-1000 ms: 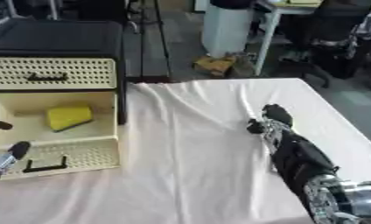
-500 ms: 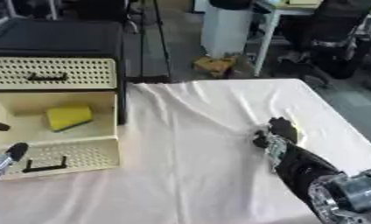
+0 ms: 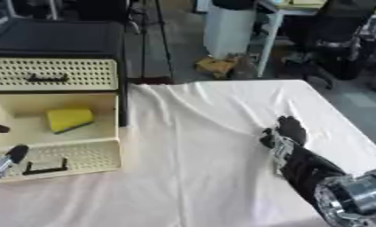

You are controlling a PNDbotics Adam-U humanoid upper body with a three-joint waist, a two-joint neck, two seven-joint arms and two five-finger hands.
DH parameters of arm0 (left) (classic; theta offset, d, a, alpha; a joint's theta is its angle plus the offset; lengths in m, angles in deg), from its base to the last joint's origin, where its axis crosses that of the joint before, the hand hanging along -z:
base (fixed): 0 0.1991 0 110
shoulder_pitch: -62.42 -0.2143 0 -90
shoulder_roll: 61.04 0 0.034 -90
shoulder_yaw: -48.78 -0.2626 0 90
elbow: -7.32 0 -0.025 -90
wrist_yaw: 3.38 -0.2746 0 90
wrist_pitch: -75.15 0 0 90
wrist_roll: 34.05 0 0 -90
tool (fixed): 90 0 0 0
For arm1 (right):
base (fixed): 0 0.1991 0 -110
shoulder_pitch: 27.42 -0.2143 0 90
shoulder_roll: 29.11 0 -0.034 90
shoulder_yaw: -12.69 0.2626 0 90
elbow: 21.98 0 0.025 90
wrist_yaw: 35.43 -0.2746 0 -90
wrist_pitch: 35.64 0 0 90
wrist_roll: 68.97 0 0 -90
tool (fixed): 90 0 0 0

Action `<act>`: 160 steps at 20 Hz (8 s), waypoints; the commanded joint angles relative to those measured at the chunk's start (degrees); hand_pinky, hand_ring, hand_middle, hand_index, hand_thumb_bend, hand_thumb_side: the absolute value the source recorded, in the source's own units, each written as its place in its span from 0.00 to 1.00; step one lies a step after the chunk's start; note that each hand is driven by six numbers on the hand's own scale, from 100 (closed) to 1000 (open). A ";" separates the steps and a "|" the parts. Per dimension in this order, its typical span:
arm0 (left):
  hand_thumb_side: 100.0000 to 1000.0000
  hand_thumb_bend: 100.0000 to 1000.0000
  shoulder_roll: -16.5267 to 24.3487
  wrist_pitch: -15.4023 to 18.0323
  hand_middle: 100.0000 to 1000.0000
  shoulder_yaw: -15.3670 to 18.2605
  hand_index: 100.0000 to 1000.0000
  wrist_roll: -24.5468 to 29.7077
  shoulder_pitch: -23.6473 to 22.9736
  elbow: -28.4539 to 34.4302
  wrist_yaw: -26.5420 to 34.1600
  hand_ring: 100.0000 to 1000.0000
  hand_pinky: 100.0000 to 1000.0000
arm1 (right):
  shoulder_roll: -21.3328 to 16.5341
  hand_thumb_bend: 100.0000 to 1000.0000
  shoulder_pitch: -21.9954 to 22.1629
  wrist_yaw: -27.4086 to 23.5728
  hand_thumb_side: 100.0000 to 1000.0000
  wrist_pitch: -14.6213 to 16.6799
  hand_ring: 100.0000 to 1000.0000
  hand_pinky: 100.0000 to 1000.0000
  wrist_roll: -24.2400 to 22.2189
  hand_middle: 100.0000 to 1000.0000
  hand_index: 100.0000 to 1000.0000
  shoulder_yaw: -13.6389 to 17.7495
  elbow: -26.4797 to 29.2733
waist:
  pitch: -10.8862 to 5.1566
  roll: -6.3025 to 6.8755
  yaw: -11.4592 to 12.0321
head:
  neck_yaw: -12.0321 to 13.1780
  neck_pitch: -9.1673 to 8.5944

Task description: Pick up objects from table and place into drawer.

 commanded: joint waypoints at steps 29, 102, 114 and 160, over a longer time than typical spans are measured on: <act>1.00 0.43 0.89 0.33 0.00 0.71 0.76 0.36 0.27 1.58 -0.07 0.00 0.00 | -2.12 0.00 0.27 -7.07 0.00 -6.81 0.76 0.56 2.70 0.79 0.79 -0.27 0.02 | -0.47 0.43 -0.12 | -0.44 0.46; 1.00 0.42 0.96 0.69 0.00 0.93 0.76 0.12 -0.75 2.10 -0.45 0.00 0.00 | -3.68 0.00 -2.15 -5.09 0.44 -6.10 1.00 0.83 9.31 0.88 0.89 -0.45 0.02 | -0.13 2.82 -1.48 | 0.88 0.73; 1.00 0.42 0.59 0.64 0.00 0.95 0.76 0.26 -0.50 2.13 -0.39 0.00 0.00 | -0.55 0.01 -2.60 -4.34 0.57 -2.13 1.00 0.82 6.55 0.88 0.90 -0.50 0.02 | 0.19 3.12 -0.55 | 0.39 0.37; 1.00 0.41 0.43 0.44 0.00 1.20 0.76 0.68 -0.54 1.92 -0.21 0.00 0.00 | 3.09 0.00 -2.03 3.06 0.32 3.56 0.39 0.08 5.95 0.27 0.33 12.49 23.19 | -0.32 1.52 0.58 | -0.22 0.83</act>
